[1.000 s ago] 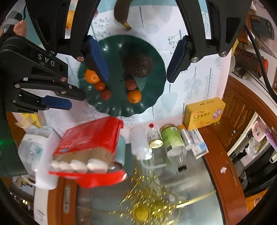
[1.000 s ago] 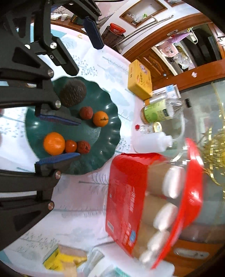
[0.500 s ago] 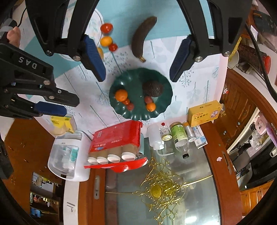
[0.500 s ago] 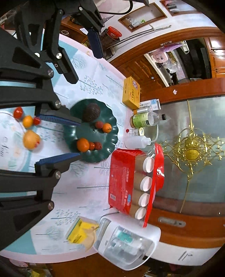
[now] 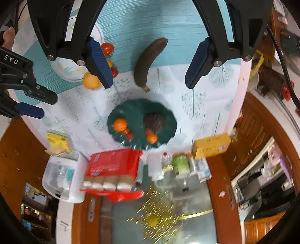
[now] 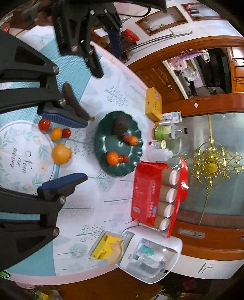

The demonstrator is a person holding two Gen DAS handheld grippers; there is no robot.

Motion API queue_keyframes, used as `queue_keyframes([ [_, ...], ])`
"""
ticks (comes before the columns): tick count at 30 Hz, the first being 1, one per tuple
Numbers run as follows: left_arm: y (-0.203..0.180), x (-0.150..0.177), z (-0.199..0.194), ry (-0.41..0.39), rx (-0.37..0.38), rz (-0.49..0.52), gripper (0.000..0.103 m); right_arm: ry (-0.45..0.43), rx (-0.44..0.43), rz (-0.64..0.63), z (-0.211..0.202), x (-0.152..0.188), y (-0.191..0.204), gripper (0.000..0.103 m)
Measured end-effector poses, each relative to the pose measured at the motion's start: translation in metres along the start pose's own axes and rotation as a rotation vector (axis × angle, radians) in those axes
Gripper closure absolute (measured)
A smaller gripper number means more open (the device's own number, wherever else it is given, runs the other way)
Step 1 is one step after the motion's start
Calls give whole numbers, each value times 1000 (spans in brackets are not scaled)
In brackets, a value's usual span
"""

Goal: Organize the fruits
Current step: 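Move both tools back toward the banana and the grapefruit, then grasp the dark banana with the left tool while the right tool grasps the grapefruit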

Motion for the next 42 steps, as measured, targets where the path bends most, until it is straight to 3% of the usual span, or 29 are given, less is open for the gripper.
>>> queue_keyframes([
  [5,10,23,47,84,0,-45,25,69,10,-18,43,20,-7,50],
  [18,8,49,155,280,8,-96,25,221,-127,45,140,44,-29,50],
  [29,7,45,186,290,48,-149,29,229,-291,83,169,40,-11,41],
  [34,0,45,188,282,65,-144,43,238,-302,83,177,41,-4,43],
  [36,-3,45,187,277,73,-136,50,244,-315,84,179,43,-3,49],
  [42,-7,45,186,270,73,-129,58,236,-298,77,178,44,-1,50],
])
Point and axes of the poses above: each gripper's, at about its wrist camera, not at the fingertips, and z roughly the way its jaws point, y to its left, x to its underside, the point moved 8 cm from there along z, roughly the way its jaws point, and after that the axes turned 10 degrees about y, right-handed, at the moved point
